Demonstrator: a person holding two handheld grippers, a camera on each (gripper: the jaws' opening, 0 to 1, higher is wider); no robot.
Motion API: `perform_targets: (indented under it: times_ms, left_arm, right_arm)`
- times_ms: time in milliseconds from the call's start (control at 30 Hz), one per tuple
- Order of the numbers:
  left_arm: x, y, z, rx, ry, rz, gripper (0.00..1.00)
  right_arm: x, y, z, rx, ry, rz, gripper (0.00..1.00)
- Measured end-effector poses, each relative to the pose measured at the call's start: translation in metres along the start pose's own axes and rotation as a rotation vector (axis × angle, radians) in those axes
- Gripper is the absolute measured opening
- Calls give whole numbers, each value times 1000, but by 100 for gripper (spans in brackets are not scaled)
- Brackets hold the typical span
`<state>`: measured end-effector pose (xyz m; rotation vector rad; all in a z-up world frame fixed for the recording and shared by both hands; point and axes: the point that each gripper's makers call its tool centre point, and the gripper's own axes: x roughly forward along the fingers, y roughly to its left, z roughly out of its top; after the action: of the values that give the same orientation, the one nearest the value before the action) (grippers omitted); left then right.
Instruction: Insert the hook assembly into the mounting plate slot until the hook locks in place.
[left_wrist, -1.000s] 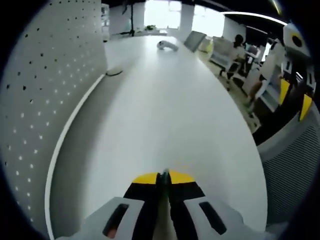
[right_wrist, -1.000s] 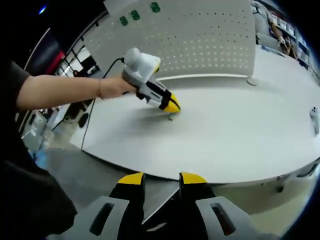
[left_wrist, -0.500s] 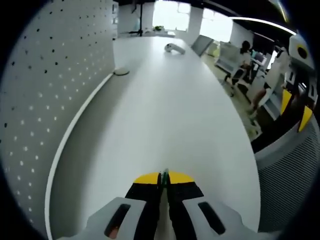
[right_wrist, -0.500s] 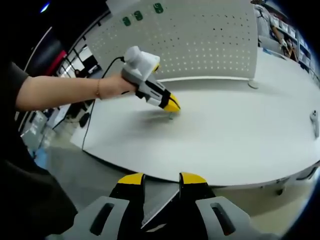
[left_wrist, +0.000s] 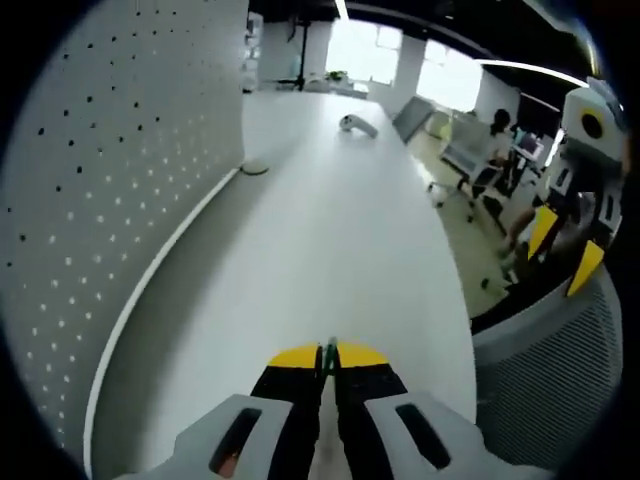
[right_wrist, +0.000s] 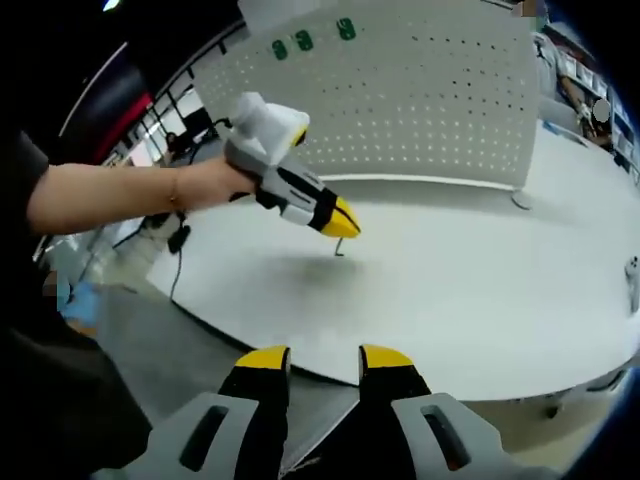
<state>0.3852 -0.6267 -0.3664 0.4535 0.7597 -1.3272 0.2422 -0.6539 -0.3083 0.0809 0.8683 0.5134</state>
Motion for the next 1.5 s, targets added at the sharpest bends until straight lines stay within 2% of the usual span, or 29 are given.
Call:
perform_targets:
  times_ms: [133, 200, 233, 467, 667, 733, 767, 800, 867, 1033, 1100, 1267, 1333, 1467, 1500]
  left_arm:
    - [-12, -14, 7, -32, -24, 21, 3]
    - [-18, -24, 18, -99, -94, 11, 3]
    - [-22, -28, 21, -121, -110, 11, 3]
    - [-44, -48, 26, -139, -139, 68, 3]
    - [-60, -62, 33, -245, -200, 124, 3]
    - [-65, -64, 38, -263, -243, 160, 3]
    - [-66, -68, 37, -259, -238, 158, 3]
    - [-69, -68, 39, -239, -246, 188, 3]
    - [-73, -70, 42, -242, -261, 209, 3]
    - [-85, -73, 53, -349, -349, 248, 3]
    - [-88, -75, 53, -353, -364, 262, 3]
    - [-91, -84, 53, -357, -381, 273, 3]
    - [-95, -88, 55, -393, -422, 272, 3]
    - [-100, -91, 53, -445, -465, 272, 3]
    - [-102, -92, 53, -471, -482, 272, 3]
  right_arm:
    - [-3, 5, 5, -17, -11, 20, 26]
    - [-4, 7, 7, -29, -18, 26, 26]
    - [-5, 8, 8, -37, -19, 32, 26]
    - [-9, 13, 14, -52, -47, 63, 26]
    - [-12, 20, 25, -64, -83, 91, 26]
    - [-12, 22, 28, -63, -93, 99, 26]
    - [-13, 23, 29, -66, -98, 105, 26]
    - [-13, 25, 30, -67, -102, 109, 26]
    - [-14, 28, 32, -70, -109, 120, 26]
    - [-15, 37, 38, -56, -129, 152, 26]
    - [-16, 41, 41, -48, -139, 169, 26]
    - [-18, 44, 55, -39, -177, 179, 26]
    - [-18, 44, 59, -27, -189, 183, 26]
    - [-19, 42, 66, -6, -210, 189, 24]
    - [-20, 44, 72, 22, -242, 202, 23]
